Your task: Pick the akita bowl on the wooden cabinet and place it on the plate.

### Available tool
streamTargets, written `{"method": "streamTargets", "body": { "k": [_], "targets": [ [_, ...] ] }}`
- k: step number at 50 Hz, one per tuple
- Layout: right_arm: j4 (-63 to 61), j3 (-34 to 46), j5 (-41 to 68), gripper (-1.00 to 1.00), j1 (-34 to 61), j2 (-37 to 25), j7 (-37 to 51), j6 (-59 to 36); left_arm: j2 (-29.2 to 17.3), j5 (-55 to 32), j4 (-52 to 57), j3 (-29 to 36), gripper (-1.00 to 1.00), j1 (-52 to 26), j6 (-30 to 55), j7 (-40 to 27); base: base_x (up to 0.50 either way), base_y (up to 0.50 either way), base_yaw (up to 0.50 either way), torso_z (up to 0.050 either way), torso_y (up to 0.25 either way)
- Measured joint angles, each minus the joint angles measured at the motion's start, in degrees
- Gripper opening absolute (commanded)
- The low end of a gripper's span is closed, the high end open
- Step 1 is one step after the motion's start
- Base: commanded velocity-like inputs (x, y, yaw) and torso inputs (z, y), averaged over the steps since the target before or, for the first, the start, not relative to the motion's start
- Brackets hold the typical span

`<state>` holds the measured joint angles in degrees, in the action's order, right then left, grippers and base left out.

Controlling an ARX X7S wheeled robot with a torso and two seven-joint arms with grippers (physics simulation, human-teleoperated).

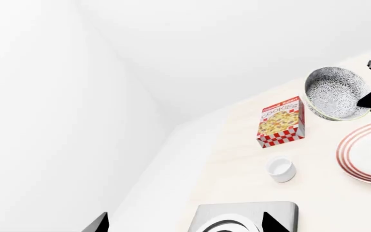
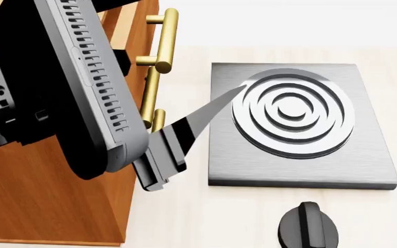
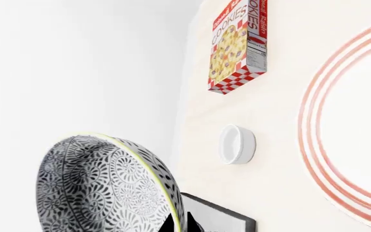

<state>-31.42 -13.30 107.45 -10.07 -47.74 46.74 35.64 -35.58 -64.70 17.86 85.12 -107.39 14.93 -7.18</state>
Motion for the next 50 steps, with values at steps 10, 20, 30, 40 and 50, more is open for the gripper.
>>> {"method": "streamTargets", "body": {
  "k": [10, 20, 30, 40, 50],
  "targets": [
    [1.4, 0.3, 0.0, -1.0, 0.4, 0.9, 1.9, 0.5, -0.3, 0.2, 0.1, -0.1, 1.0, 0.5, -0.2, -0.1, 0.0, 0.0, 0.0, 0.0, 0.0],
    [5.4, 2.3, -0.2, -1.0, 2.3, 1.6, 2.9, 0.1, -0.4, 0.5, 0.1, -0.2, 1.0, 1.0, -0.4, -0.1, 0.0, 0.0, 0.0, 0.0, 0.001],
    [8.0, 3.6, -0.5, -1.0, 4.1, 1.4, 3.6, -0.6, -0.4, 0.7, -0.1, -0.4, 1.0, 1.4, -0.5, 0.1, 0.0, 0.0, 0.0, 0.0, 0.0],
    [10.3, 4.4, -0.4, -1.0, 5.2, 1.5, 3.7, -1.3, -0.3, 0.8, -0.2, -0.5, 1.0, 1.6, -0.4, 0.2, 0.0, 0.0, 0.0, 0.0, 0.0],
    [12.1, 4.7, -0.4, -1.0, 5.6, 1.8, 3.6, -1.7, -0.3, 1.0, -0.2, -0.6, 1.0, 1.9, -0.5, 0.3, 0.0, 0.0, 0.0, 0.0, 0.001]
  ]
}}
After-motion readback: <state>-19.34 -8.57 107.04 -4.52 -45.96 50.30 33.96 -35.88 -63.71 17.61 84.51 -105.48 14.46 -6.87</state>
